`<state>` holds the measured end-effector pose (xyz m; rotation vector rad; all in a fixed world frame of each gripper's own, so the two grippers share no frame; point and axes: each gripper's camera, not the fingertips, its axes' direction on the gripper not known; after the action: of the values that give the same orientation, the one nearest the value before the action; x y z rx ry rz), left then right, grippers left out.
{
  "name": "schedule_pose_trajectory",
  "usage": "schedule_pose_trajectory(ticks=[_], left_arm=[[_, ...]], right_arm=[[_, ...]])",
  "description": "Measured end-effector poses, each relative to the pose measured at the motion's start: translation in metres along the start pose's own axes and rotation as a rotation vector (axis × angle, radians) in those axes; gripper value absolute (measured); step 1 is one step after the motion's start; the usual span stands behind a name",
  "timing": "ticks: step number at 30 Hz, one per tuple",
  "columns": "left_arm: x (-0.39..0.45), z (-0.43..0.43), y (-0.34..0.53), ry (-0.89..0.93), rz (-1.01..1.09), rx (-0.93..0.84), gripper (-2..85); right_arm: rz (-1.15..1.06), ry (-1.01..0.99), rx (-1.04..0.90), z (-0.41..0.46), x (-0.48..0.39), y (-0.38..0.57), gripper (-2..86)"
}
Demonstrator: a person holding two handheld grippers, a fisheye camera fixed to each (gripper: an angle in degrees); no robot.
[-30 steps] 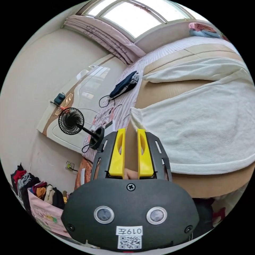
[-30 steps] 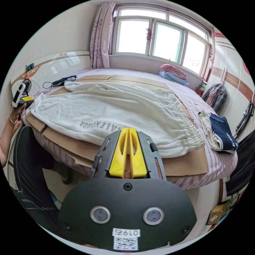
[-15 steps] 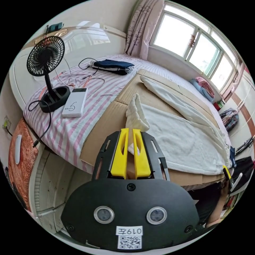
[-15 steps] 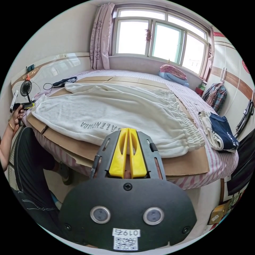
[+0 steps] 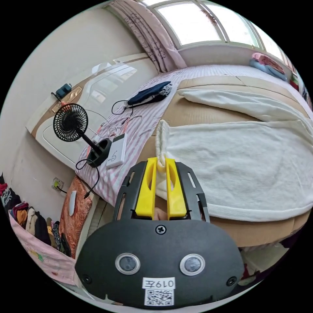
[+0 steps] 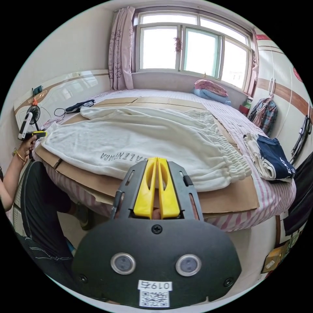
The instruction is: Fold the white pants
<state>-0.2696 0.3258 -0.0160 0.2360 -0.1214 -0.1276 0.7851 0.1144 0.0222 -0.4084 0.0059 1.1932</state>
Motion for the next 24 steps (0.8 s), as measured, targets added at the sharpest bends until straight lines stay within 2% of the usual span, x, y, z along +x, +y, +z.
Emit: schedule_pose_trajectory(ticks=[4,9,14,17,20,22,24], left_arm=[[-0.059,0.011,0.005,0.140,-0.239,-0.048,3.2],[-0.087,0.040,0.011,0.188,-0.301,-0.135,4.4],[-0.090,0.041,0.006,0.075,-0.233,-0.164,8.9],[-0.097,0.025,0.008,-0.080,-0.270,-0.129,9.2],[-0.084,-0.019,0.013,-0.186,-0.275,0.043,8.1],[-0.055,-0.054,0.010,-0.010,-0.219,0.173,7.1],[-0.017,-0.069,0.003,0.200,-0.096,0.210,6.9]], right_arm=[[0.030,-0.026,0.040,-0.034,0.002,-0.013,-0.9],[0.103,0.014,0.066,-0.093,0.015,-0.036,-0.2],[0.150,0.185,0.055,-0.163,0.066,-0.070,5.6],[0.255,0.143,0.003,-0.194,0.121,-0.078,8.3],[0.313,0.097,-0.049,-0.208,0.158,-0.087,9.0],[0.352,-0.006,-0.098,-0.206,0.177,-0.096,10.7],[0.469,-0.131,-0.117,-0.205,0.199,-0.103,12.2]])
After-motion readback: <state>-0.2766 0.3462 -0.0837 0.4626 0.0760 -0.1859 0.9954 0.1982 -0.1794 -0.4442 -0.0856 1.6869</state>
